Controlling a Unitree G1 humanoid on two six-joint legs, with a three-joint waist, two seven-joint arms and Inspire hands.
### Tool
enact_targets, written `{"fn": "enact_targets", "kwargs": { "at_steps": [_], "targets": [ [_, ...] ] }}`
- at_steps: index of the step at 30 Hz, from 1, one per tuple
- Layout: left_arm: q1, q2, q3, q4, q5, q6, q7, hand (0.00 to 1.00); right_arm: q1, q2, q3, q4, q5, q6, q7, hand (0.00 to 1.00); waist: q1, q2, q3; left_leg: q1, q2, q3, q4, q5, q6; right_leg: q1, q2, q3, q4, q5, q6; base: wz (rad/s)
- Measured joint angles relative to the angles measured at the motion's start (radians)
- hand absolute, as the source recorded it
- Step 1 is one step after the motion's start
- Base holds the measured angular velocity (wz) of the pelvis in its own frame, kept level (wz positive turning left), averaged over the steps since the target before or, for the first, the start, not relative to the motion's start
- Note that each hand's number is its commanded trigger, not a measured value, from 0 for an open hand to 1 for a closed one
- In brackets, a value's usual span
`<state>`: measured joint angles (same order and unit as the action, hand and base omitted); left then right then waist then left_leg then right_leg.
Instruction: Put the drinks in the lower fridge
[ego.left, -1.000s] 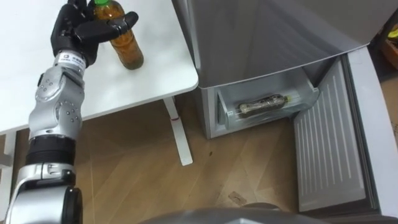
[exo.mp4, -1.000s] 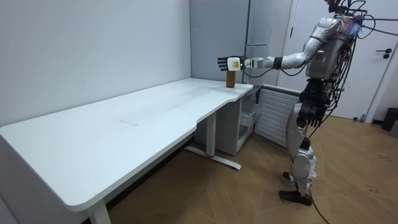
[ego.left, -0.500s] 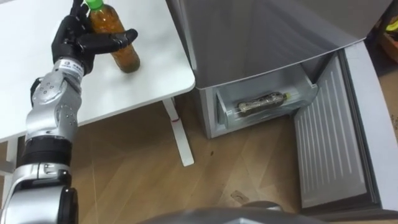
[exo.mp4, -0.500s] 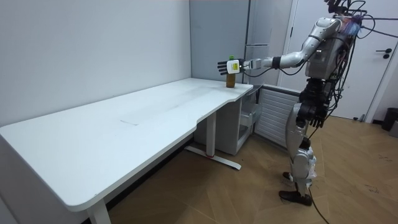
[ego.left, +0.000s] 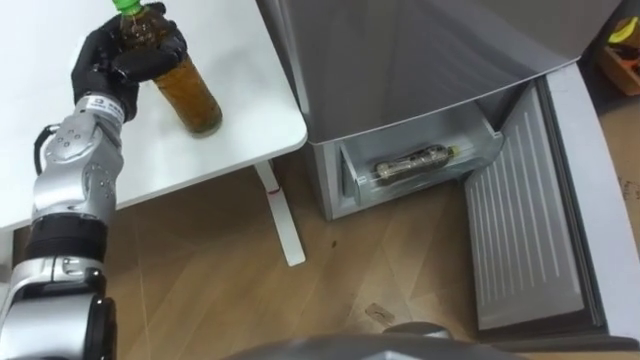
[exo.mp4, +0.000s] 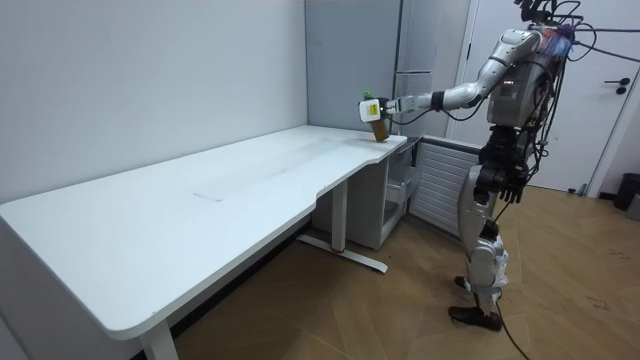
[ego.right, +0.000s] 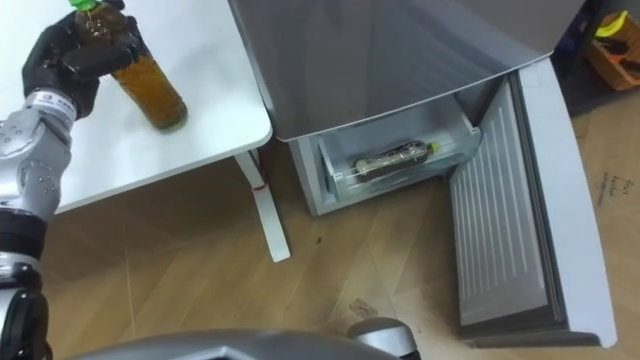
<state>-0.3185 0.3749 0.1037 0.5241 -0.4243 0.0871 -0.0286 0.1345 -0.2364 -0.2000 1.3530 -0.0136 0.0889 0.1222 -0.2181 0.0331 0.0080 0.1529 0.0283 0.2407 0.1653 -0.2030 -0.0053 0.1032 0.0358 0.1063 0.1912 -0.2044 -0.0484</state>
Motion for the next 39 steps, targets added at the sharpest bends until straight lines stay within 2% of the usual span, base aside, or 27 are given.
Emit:
{"fn": "enact_targets", "kwargs": {
  "at_steps": [7, 12, 19, 25, 28, 30, 34, 36, 39],
  "targets": [
    [0.0, 0.0, -0.011, 0.0, 0.004, 0.0, 0.017, 1.0, 0.0, 0.0, 0.0, -0.001, 0.0, 0.001, 0.001, 0.0, -0.001, -0.003, 0.0016, -0.002, 0.003, 0.0, 0.0, -0.001, -0.001, -0.008, -0.001, 0.003, 0.014, 0.0, 0.0, -0.01],
    [0.0, -0.001, -0.033, 0.002, 0.003, 0.0, 0.015, 1.0, -0.001, 0.001, 0.002, -0.001, 0.0, 0.002, 0.002, 0.0, -0.001, 0.0, 0.0017, -0.002, 0.012, 0.0, 0.007, -0.014, -0.008, -0.007, 0.008, 0.003, 0.014, 0.003, -0.001, 0.0],
    [0.0, -0.001, -0.033, 0.002, 0.002, 0.0, 0.016, 1.0, -0.026, 0.002, 0.004, 0.006, 0.001, 0.008, -0.001, 0.0, 0.0, 0.004, -0.0005, -0.003, 0.012, -0.002, 0.018, -0.014, -0.008, -0.008, 0.01, -0.002, 0.011, 0.004, 0.0, 0.0],
    [0.0, -0.016, -0.032, -0.014, 0.003, 0.0, 0.022, 1.0, -0.039, 0.003, 0.029, -0.005, 0.001, 0.011, 0.001, 0.0, 0.008, 0.01, -0.0041, -0.014, 0.012, -0.009, 0.02, -0.014, -0.008, -0.016, 0.008, -0.017, 0.014, 0.005, -0.001, 0.04],
    [0.0, -0.033, -0.032, -0.035, 0.003, 0.0, 0.032, 1.0, -0.043, 0.003, 0.045, -0.012, 0.0, 0.009, -0.001, 0.0, 0.008, 0.01, -0.0042, -0.019, 0.012, -0.019, 0.019, -0.014, -0.008, -0.017, 0.007, -0.029, 0.013, 0.005, -0.001, 0.11],
    [0.0, -0.048, -0.032, -0.05, 0.006, 0.0, 0.042, 1.0, -0.045, 0.005, 0.061, -0.03, -0.001, 0.01, -0.001, 0.0, 0.023, 0.01, -0.0044, -0.02, 0.012, -0.02, 0.018, -0.014, -0.008, -0.018, 0.007, -0.029, 0.013, 0.005, -0.001, 0.0],
    [0.001, -0.055, -0.033, -0.095, 0.026, 0.0, 0.038, 1.0, -0.056, 0.006, 0.063, -0.046, 0.006, 0.008, -0.003, 0.0, 0.039, 0.01, -0.0045, -0.025, 0.01, -0.027, 0.016, -0.014, -0.008, -0.018, 0.007, -0.036, 0.012, 0.005, -0.001, 0.04],
    [0.003, -0.055, -0.033, -0.129, 0.023, 0.0, 0.033, 1.0, -0.056, 0.008, 0.063, -0.066, 0.03, 0.007, -0.004, 0.0, 0.061, 0.01, -0.0044, -0.025, 0.011, -0.027, 0.016, -0.014, -0.008, -0.018, 0.007, -0.034, 0.012, 0.005, -0.001, -0.02],
    [0.008, -0.059, -0.028, -0.213, 0.006, 0.0, 0.018, 1.0, -0.063, 0.026, 0.063, -0.094, 0.111, -0.014, -0.004, 0.0, 0.092, 0.008, -0.0046, -0.026, 0.011, -0.035, 0.017, -0.014, -0.008, -0.017, 0.006, -0.044, 0.009, 0.005, -0.001, 0.08]
  ]
}}
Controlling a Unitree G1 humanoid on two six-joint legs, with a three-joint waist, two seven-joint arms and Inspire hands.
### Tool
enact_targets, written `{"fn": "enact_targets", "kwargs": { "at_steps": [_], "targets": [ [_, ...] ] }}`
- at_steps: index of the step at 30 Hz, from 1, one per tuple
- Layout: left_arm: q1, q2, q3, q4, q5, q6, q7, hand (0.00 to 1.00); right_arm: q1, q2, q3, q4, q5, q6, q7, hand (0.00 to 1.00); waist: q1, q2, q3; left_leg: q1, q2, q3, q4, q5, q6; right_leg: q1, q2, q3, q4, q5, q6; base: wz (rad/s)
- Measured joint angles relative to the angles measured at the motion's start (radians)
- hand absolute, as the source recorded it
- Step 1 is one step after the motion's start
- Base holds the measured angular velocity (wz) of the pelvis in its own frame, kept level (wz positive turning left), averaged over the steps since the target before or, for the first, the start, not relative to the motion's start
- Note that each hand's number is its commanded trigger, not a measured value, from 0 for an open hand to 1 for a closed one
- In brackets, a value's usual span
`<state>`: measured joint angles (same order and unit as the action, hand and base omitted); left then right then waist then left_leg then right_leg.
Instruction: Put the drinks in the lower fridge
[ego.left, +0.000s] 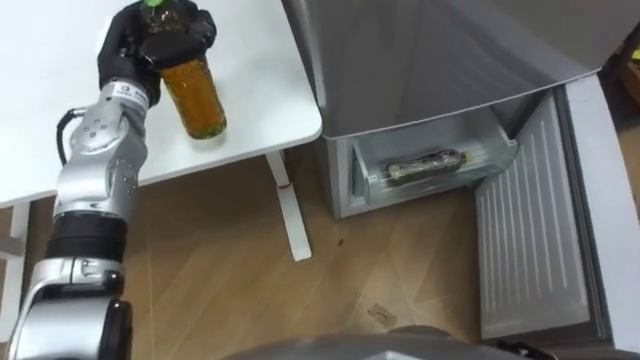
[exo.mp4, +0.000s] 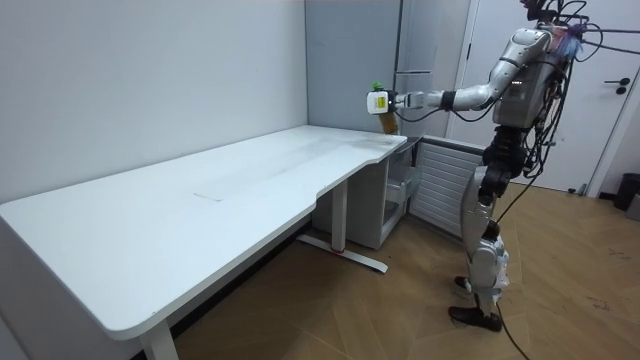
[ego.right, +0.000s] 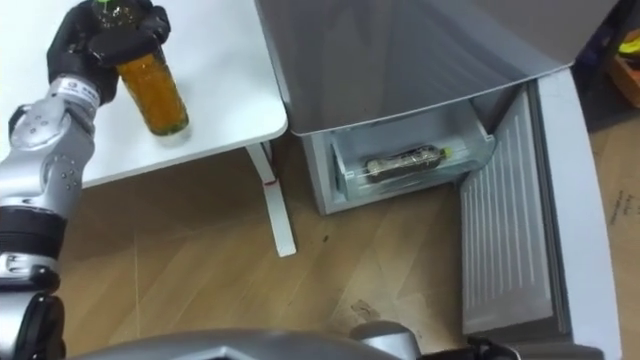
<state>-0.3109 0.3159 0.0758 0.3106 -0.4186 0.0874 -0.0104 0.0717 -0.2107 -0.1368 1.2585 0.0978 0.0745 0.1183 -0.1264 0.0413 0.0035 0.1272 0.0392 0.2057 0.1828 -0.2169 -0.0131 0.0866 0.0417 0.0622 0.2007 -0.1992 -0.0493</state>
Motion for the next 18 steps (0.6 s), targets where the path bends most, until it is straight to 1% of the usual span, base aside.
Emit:
{"fn": "enact_targets", "kwargs": {
  "at_steps": [1, 2, 3, 5, 6, 8, 10, 11, 12, 13, 15, 16, 17, 18],
  "targets": [
    [0.006, -0.002, 0.001, -0.025, -0.001, 0.0, 0.002, 1.0, -0.002, 0.005, 0.0, -0.01, 0.001, 0.0, 0.003, 0.0, 0.003, 0.0, 0.0, -0.001, 0.0, -0.004, 0.0, 0.0, 0.0, 0.0, 0.0, -0.004, 0.0, 0.0, 0.0, 0.15],
    [0.028, -0.004, 0.003, -0.091, -0.001, 0.0, 0.005, 1.0, -0.005, 0.016, 0.007, -0.025, 0.002, -0.008, 0.007, 0.0, 0.006, -0.001, -0.0003, -0.003, -0.001, -0.017, 0.0, 0.0, 0.0, 0.001, -0.001, -0.011, -0.001, 0.0, 0.0, 0.18],
    [0.056, -0.013, 0.002, -0.161, -0.002, 0.0, 0.007, 1.0, -0.007, 0.025, 0.02, -0.033, 0.005, -0.02, 0.011, 0.0, 0.007, -0.002, -0.0008, -0.004, -0.002, -0.021, -0.001, 0.0, 0.0, 0.004, -0.003, -0.018, -0.005, 0.0, 0.0, 0.17],
    [0.081, -0.034, 0.001, -0.245, 0.003, 0.0, 0.002, 1.0, -0.008, 0.029, 0.04, -0.049, 0.001, -0.023, 0.017, 0.0, 0.026, -0.003, -0.0015, -0.004, -0.003, -0.027, -0.001, 0.0, 0.0, 0.011, -0.005, -0.028, -0.013, 0.0, 0.0, 0.13],
    [0.098, -0.035, 0.001, -0.293, 0.012, 0.0, -0.003, 1.0, -0.013, 0.033, 0.043, -0.054, 0.0, -0.025, 0.023, 0.0, 0.028, -0.006, -0.0017, -0.006, -0.003, -0.031, 0.0, 0.0, 0.0, 0.011, -0.005, -0.035, -0.014, 0.0, 0.0, 0.13],
    [0.105, -0.036, 0.0, -0.334, 0.013, 0.0, -0.008, 1.0, -0.018, 0.037, 0.058, -0.059, 0.006, -0.038, 0.033, 0.0, 0.039, -0.01, -0.0023, -0.013, -0.003, -0.048, 0.003, 0.0, 0.0, 0.01, -0.007, -0.046, -0.015, 0.001, -0.001, 0.15],
    [0.108, -0.043, 0.0, -0.353, 0.014, 0.0, -0.02, 1.0, -0.018, 0.039, 0.077, -0.06, 0.008, -0.04, 0.037, 0.0, 0.055, -0.014, -0.0023, -0.013, -0.003, -0.054, 0.004, 0.0, 0.0, 0.013, -0.007, -0.053, -0.015, 0.001, -0.001, 0.13],
    [0.113, -0.051, 0.0, -0.363, 0.017, 0.0, -0.025, 1.0, -0.019, 0.04, 0.085, -0.067, 0.01, -0.04, 0.037, 0.0, 0.06, -0.016, -0.0024, -0.013, -0.004, -0.058, 0.004, 0.0, 0.0, 0.016, -0.008, -0.066, -0.016, 0.001, -0.001, 0.14],
    [0.124, -0.065, 0.001, -0.381, 0.02, 0.0, -0.025, 1.0, -0.018, 0.042, 0.097, -0.081, 0.009, -0.04, 0.038, 0.0, 0.069, -0.017, -0.0025, -0.015, -0.005, -0.061, 0.006, 0.0, 0.0, 0.016, -0.009, -0.067, -0.019, 0.001, -0.001, 0.11],
    [0.134, -0.07, 0.001, -0.394, 0.02, 0.0, -0.027, 1.0, -0.018, 0.046, 0.102, -0.09, 0.008, -0.04, 0.039, 0.0, 0.075, -0.018, -0.0027, -0.017, -0.005, -0.06, 0.006, 0.0, 0.0, 0.016, -0.009, -0.067, -0.02, 0.001, -0.001, 0.0],
    [0.172, -0.089, -0.001, -0.418, 0.019, -0.001, -0.051, 1.0, -0.019, 0.056, 0.132, -0.121, 0.006, -0.041, 0.046, 0.0, 0.089, -0.02, -0.0036, -0.019, -0.007, -0.059, 0.008, 0.0, 0.0, 0.016, -0.011, -0.072, -0.021, 0.001, -0.001, 0.02],
    [0.179, -0.096, -0.001, -0.42, 0.019, -0.001, -0.054, 1.0, -0.02, 0.058, 0.145, -0.128, 0.007, -0.044, 0.049, 0.0, 0.094, -0.019, -0.0036, -0.02, -0.007, -0.059, 0.009, 0.0, 0.0, 0.016, -0.012, -0.072, -0.021, 0.001, -0.001, 0.05],
    [0.19, -0.109, -0.001, -0.423, 0.02, -0.001, -0.06, 1.0, -0.022, 0.061, 0.164, -0.134, 0.008, -0.053, 0.058, 0.0, 0.103, -0.02, -0.004, -0.024, -0.008, -0.061, 0.012, 0.0, 0.0, 0.016, -0.015, -0.076, -0.022, 0.001, -0.001, 0.11],
    [0.206, -0.113, -0.002, -0.434, 0.02, -0.001, -0.061, 1.0, -0.023, 0.064, 0.18, -0.142, 0.007, -0.058, 0.072, 0.0, 0.105, -0.023, -0.0056, -0.031, -0.01, -0.07, 0.017, 0.001, 0.0, 0.016, -0.021, -0.085, -0.026, 0.001, -0.001, 0.15]
  ]
}}
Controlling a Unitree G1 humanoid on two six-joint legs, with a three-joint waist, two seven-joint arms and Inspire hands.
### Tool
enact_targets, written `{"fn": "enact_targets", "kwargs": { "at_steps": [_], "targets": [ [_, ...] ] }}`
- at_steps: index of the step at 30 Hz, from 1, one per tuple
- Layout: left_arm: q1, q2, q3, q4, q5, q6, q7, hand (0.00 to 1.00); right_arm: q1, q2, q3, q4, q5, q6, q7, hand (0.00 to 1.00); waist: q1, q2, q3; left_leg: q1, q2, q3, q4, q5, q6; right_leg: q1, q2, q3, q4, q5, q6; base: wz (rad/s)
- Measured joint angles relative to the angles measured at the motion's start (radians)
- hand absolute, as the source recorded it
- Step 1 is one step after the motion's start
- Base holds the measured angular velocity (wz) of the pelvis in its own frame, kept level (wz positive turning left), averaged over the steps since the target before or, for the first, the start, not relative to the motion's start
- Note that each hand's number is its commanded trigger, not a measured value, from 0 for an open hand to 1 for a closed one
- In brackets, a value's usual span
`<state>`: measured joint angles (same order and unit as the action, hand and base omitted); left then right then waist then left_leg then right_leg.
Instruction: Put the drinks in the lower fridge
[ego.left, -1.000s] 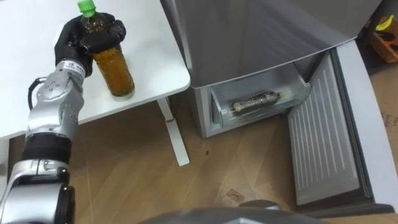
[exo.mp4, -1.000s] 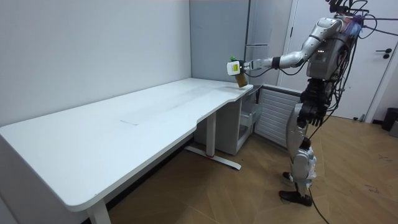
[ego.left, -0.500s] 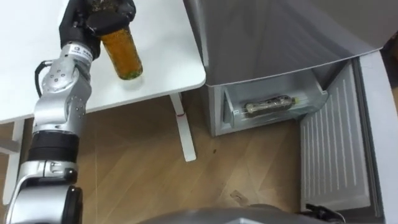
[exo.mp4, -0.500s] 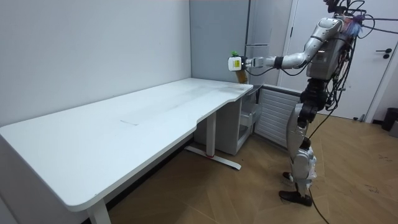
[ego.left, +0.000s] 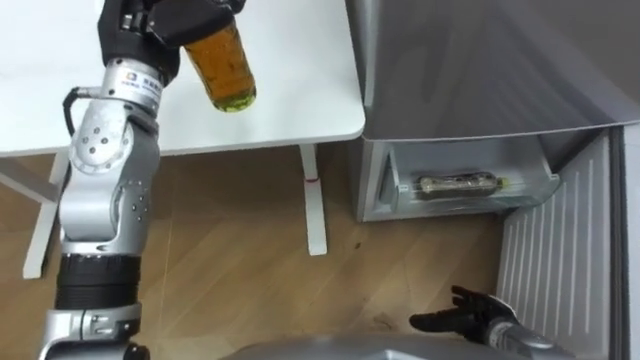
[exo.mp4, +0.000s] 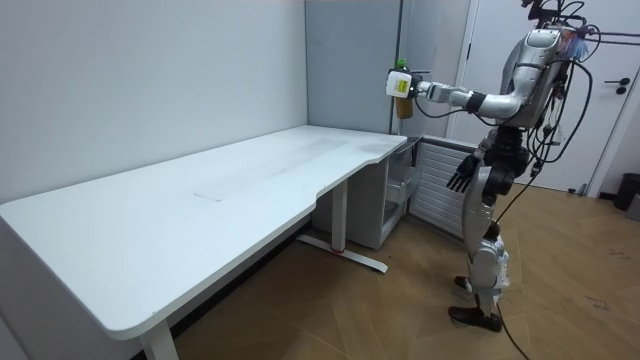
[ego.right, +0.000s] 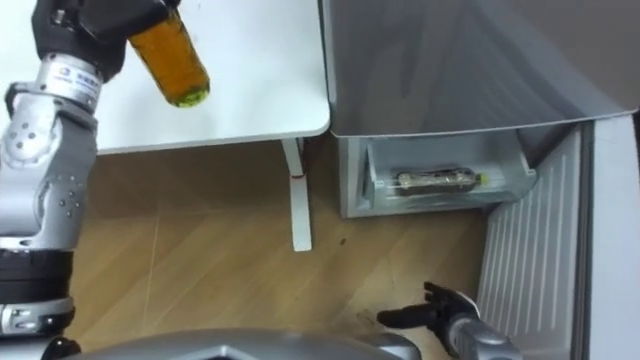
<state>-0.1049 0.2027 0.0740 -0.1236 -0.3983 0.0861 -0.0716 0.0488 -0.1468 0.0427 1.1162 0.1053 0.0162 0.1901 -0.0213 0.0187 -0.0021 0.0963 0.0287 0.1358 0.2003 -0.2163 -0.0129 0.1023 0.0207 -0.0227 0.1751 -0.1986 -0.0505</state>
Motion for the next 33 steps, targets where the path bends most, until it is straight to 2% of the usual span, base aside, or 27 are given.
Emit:
{"fn": "enact_targets", "kwargs": {
  "at_steps": [5, 9, 14, 16, 20, 27, 33],
  "targets": [
    [0.043, -0.014, -0.003, -0.053, -0.002, 0.0, 0.001, 1.0, -0.013, 0.003, 0.053, -0.002, 0.001, -0.005, 0.035, 0.0, 0.017, -0.004, -0.0019, -0.005, -0.003, -0.014, -0.001, 0.0, 0.0, 0.003, -0.002, -0.015, -0.005, 0.0, 0.001, 0.11],
    [0.066, -0.018, -0.045, -0.082, -0.001, -0.003, -0.014, 1.0, -0.024, 0.005, 0.097, -0.044, -0.033, -0.006, 0.054, 0.0, 0.03, -0.006, -0.0007, -0.008, -0.004, -0.017, -0.002, 0.0, 0.0, 0.002, -0.004, -0.02, -0.005, -0.001, 0.001, 0.03],
    [0.102, -0.025, -0.111, -0.084, -0.002, -0.003, -0.077, 1.0, -0.037, 0.005, 0.104, -0.136, -0.067, -0.006, 0.094, 0.0, 0.015, -0.006, 0.0001, -0.013, -0.006, -0.037, 0.001, 0.0, 0.001, 0.011, -0.005, -0.044, -0.007, -0.001, 0.003, 0.11],
    [0.114, -0.026, -0.127, -0.084, -0.002, -0.003, -0.087, 1.0, -0.033, 0.005, 0.112, -0.174, -0.067, -0.004, 0.1, 0.0, 0.013, -0.008, 0.0042, -0.006, -0.006, -0.042, -0.001, 0.0, 0.001, 0.018, -0.008, -0.058, -0.005, -0.001, 0.003, 0.09],
    [0.129, -0.025, -0.135, -0.084, -0.001, -0.003, -0.118, 1.0, 0.012, -0.004, 0.148, -0.377, -0.088, -0.002, 0.173, 0.0, 0.019, -0.013, 0.0102, 0.002, -0.004, -0.04, -0.002, 0.0, 0.0, 0.018, -0.005, -0.057, -0.006, -0.001, 0.003, -0.04],
    [0.149, -0.02, -0.158, -0.084, -0.002, -0.004, -0.155, 1.0, 0.023, -0.005, 0.202, -0.587, -0.102, 0.008, 0.296, 0.0, 0.026, -0.021, 0.016, -0.002, -0.008, -0.038, 0.001, 0.001, 0.001, 0.016, -0.01, -0.058, -0.006, -0.003, 0.004, 0.0],
    [0.17, -0.024, -0.159, -0.061, -0.003, -0.004, -0.18, 1.0, 0.03, -0.005, 0.209, -0.697, -0.106, 0.01, 0.366, 0.0, 0.029, -0.031, 0.0153, -0.002, -0.008, -0.038, 0.005, 0.001, 0.001, 0.018, -0.011, -0.061, -0.004, -0.003, 0.004, 0.0]
  ]
}}
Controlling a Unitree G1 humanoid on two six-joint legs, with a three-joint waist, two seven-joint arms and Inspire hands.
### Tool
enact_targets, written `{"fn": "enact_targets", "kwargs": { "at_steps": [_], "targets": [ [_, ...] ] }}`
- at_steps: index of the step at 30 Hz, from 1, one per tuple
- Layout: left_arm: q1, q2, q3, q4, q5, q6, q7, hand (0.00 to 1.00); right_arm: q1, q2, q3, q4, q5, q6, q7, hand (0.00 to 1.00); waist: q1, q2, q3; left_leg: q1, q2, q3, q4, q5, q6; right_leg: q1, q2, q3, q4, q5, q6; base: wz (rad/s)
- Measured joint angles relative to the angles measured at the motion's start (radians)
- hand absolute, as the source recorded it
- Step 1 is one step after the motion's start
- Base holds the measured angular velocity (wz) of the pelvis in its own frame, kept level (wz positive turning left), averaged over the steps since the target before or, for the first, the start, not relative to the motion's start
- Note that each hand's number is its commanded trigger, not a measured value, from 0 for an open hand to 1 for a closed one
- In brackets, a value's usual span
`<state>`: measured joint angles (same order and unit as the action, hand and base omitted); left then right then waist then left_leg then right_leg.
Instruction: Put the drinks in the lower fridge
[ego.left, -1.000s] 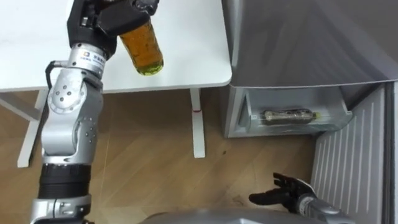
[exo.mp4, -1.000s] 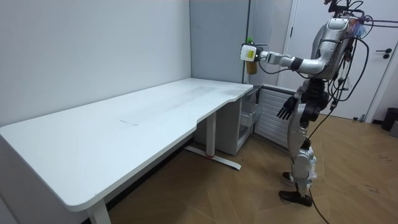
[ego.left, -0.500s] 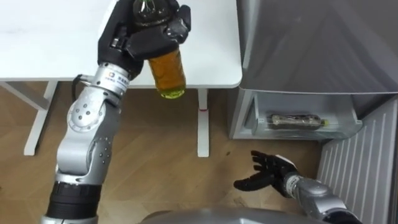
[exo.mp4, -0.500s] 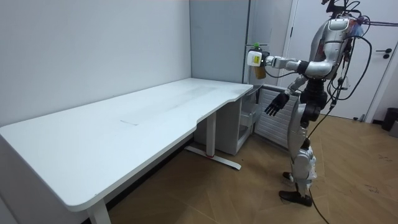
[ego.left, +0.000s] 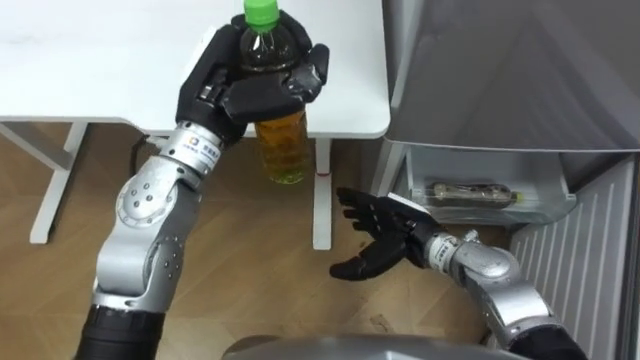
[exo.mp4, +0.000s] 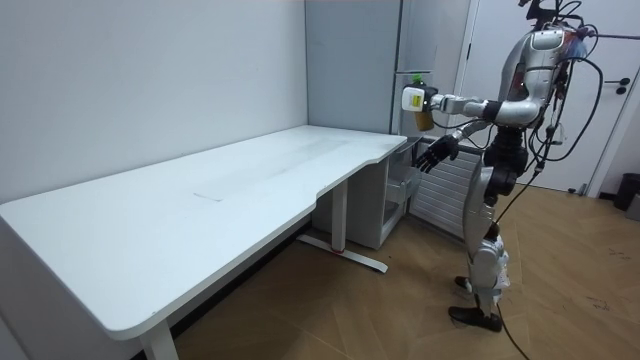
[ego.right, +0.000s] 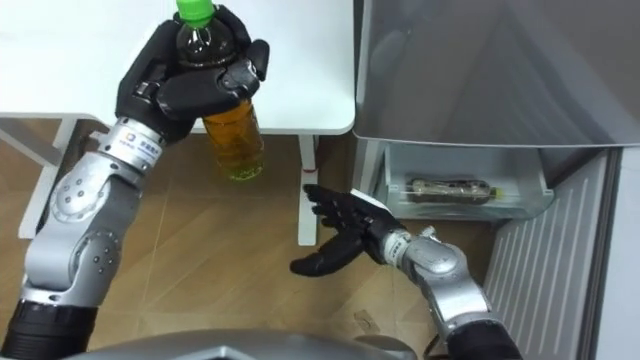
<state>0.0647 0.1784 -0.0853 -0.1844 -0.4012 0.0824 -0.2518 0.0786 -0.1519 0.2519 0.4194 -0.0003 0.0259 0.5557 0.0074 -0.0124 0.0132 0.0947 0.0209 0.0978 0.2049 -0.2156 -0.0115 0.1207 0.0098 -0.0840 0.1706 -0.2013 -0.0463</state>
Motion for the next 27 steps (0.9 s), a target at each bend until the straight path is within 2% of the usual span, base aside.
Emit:
{"fn": "enact_targets", "kwargs": {
  "at_steps": [5, 12, 19, 22, 27],
  "targets": [
    [0.024, 0.002, -0.052, 0.058, 0.0, 0.0, 0.004, 1.0, -0.011, 0.001, 0.009, -0.01, 0.004, 0.0, 0.029, 0.0, 0.004, 0.0, 0.0, 0.003, 0.001, 0.0, -0.001, 0.0, 0.0, 0.002, 0.001, -0.001, 0.002, 0.0, 0.0, 0.0],
    [0.038, 0.003, -0.097, 0.062, 0.002, -0.001, 0.002, 1.0, -0.008, -0.003, 0.048, -0.09, 0.047, 0.007, 0.068, 0.0, 0.0, -0.001, 0.0008, 0.003, 0.0, 0.003, -0.001, 0.0, 0.0, 0.001, 0.0, 0.001, -0.001, 0.0, 0.0, 0.0],
    [0.037, 0.022, -0.182, 0.063, 0.003, -0.003, -0.024, 1.0, -0.01, -0.008, 0.088, -0.178, 0.142, 0.008, 0.1, 0.0, 0.0, -0.003, 0.0029, -0.011, -0.001, 0.003, 0.002, 0.0, 0.0, -0.01, -0.001, -0.001, -0.001, 0.0, 0.0, 0.0],
    [0.037, 0.038, -0.211, 0.064, 0.003, -0.006, -0.041, 1.0, -0.01, -0.023, 0.103, -0.184, 0.17, 0.008, 0.1, 0.0, -0.002, -0.004, 0.0029, -0.02, -0.001, 0.003, 0.003, 0.0, 0.0, -0.018, -0.002, -0.003, 0.002, 0.0, 0.0, 0.0],
    [0.037, 0.037, -0.224, 0.067, 0.001, -0.006, -0.043, 1.0, -0.01, -0.042, 0.119, -0.189, 0.2, 0.009, 0.086, 0.0, -0.005, -0.003, 0.0033, -0.023, 0.001, 0.001, 0.002, 0.0, 0.0, -0.018, -0.001, -0.001, 0.006, 0.0, 0.0, 0.0]
  ]
}}
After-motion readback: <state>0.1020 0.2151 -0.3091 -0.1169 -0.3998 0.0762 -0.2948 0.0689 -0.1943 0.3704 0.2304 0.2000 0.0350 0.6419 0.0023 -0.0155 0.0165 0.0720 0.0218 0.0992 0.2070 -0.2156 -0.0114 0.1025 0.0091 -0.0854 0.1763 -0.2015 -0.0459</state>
